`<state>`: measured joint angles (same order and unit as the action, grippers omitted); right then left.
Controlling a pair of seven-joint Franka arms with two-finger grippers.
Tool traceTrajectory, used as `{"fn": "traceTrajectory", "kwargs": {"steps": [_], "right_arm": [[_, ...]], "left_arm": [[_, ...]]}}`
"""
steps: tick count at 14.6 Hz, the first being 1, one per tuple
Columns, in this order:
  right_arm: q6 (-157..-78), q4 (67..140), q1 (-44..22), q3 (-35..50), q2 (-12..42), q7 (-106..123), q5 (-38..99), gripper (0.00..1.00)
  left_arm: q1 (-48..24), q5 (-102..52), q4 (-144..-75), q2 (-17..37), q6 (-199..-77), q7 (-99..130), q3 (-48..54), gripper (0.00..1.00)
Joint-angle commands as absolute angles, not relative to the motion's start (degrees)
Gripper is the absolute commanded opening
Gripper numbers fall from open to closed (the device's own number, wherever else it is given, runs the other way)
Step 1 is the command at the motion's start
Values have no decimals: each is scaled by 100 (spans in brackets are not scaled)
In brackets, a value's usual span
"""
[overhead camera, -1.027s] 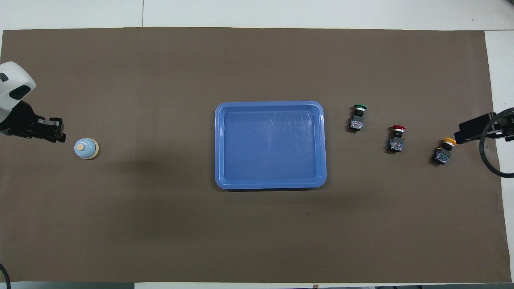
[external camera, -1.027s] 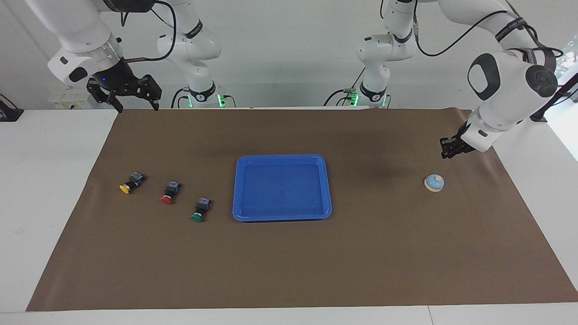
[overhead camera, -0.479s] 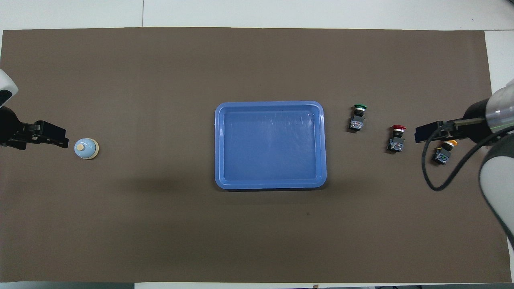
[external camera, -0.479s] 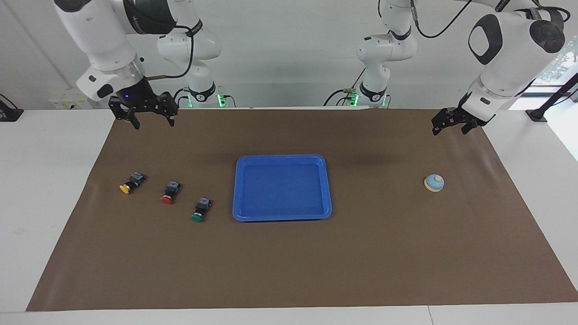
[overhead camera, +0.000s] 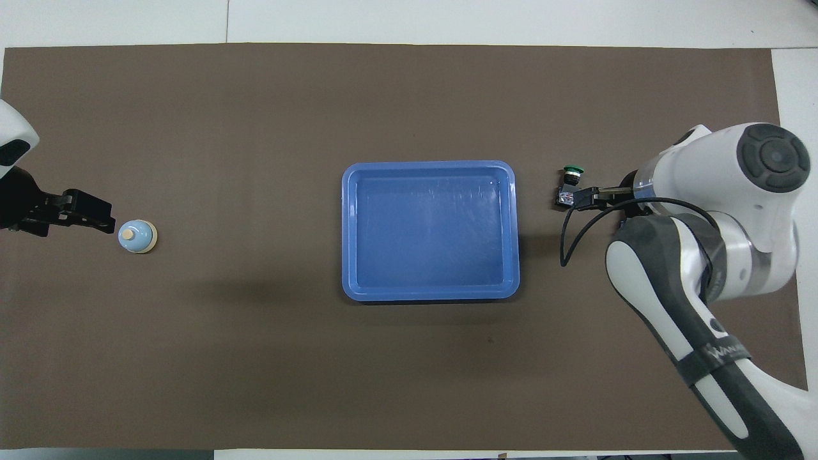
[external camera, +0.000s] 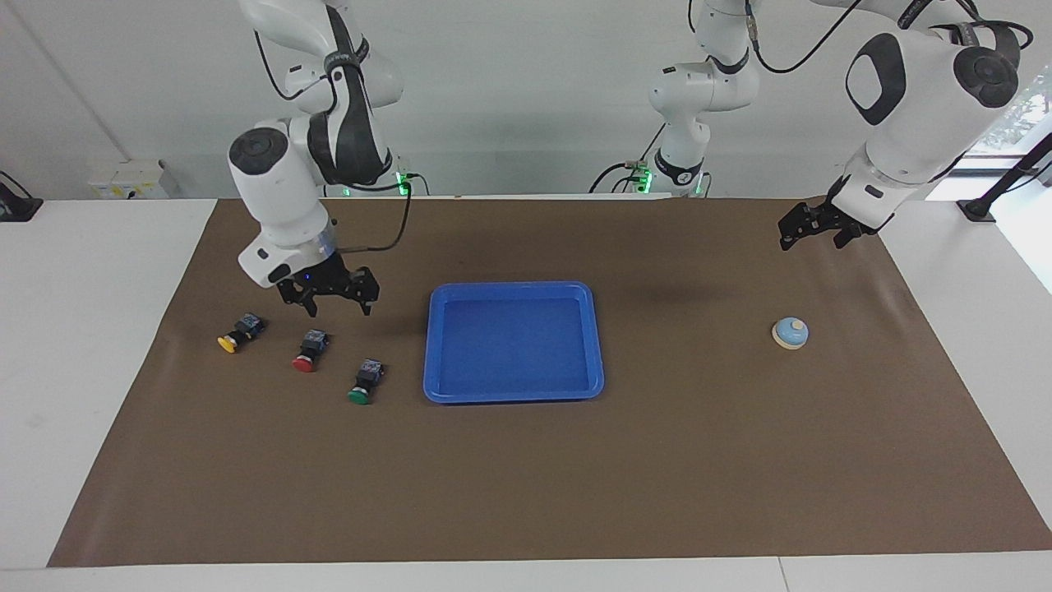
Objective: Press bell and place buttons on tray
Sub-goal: 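Reach the right gripper to the green-capped button and grasp it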
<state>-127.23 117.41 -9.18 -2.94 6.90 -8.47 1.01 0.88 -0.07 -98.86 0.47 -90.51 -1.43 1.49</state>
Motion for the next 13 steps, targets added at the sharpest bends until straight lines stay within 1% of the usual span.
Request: {"fn": "traceTrajectory", "kwargs": {"steps": [1,4,8,11,13], "right_arm": [[-12990,11716,-1133,-299,1036,-1510,35,100],[-13507,11672,-1108,-308,1475,-1468,26,100],[-13561,11365,-1037,-308,1871,-1327,26,100],[-13754,11294,-1020,-308,2003,-1336,26,99],[-13772,11329,-1037,-299,2013,-1371,26,92]], "left_arm": [[70,-97,-9721,106,-8903,-35,141,100],[18,-97,-9686,97,-8921,-26,132,100],[9,-105,-9677,114,-8895,0,149,100],[18,-97,-9589,132,-8842,18,290,100],[44,-105,-9414,149,-8737,9,290,100]]}}
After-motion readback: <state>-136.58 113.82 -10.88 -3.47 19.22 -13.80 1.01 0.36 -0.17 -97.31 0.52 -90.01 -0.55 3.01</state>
